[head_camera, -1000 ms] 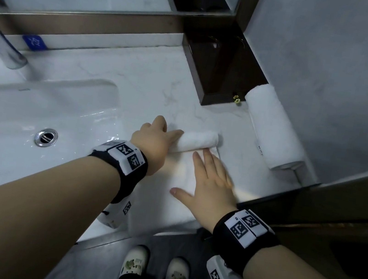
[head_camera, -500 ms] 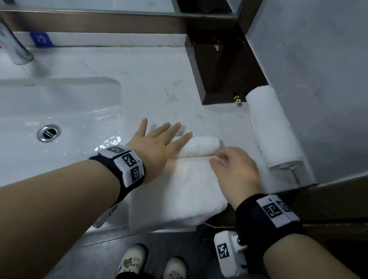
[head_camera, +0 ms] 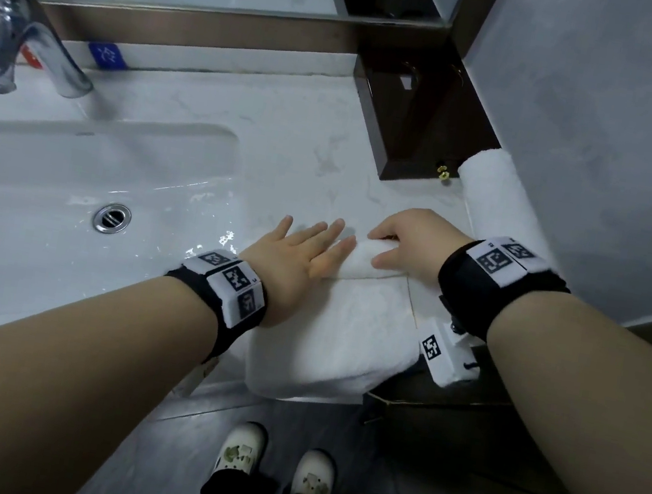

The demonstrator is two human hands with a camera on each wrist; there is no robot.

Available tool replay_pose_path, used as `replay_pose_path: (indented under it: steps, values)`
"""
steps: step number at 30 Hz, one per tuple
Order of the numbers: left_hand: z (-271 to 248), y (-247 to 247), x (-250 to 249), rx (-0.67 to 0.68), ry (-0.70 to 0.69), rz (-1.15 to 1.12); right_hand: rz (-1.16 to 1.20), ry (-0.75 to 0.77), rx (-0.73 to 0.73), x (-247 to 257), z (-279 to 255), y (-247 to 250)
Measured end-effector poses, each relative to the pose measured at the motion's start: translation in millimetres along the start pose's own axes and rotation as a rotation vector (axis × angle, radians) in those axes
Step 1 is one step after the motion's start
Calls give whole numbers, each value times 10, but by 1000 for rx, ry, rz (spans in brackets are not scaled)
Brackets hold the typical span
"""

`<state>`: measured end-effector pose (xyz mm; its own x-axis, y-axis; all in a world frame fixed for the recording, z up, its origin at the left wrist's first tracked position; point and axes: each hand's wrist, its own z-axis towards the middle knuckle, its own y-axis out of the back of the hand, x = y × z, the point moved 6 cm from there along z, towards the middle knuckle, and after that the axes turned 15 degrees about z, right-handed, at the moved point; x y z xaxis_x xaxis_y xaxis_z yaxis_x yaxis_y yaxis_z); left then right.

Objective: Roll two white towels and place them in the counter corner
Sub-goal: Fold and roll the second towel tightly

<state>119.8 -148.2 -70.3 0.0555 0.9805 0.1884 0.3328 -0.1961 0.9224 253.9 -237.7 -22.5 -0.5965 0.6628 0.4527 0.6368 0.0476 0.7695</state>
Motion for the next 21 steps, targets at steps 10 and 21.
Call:
replay_pose_path:
  steps: [10, 21]
  values:
    - [-145, 114, 229, -84, 179, -303, 45, 67, -23, -56, -24, -74]
    - [-40, 62, 190, 167, 218, -210, 104, 98, -19, -155, -33, -157]
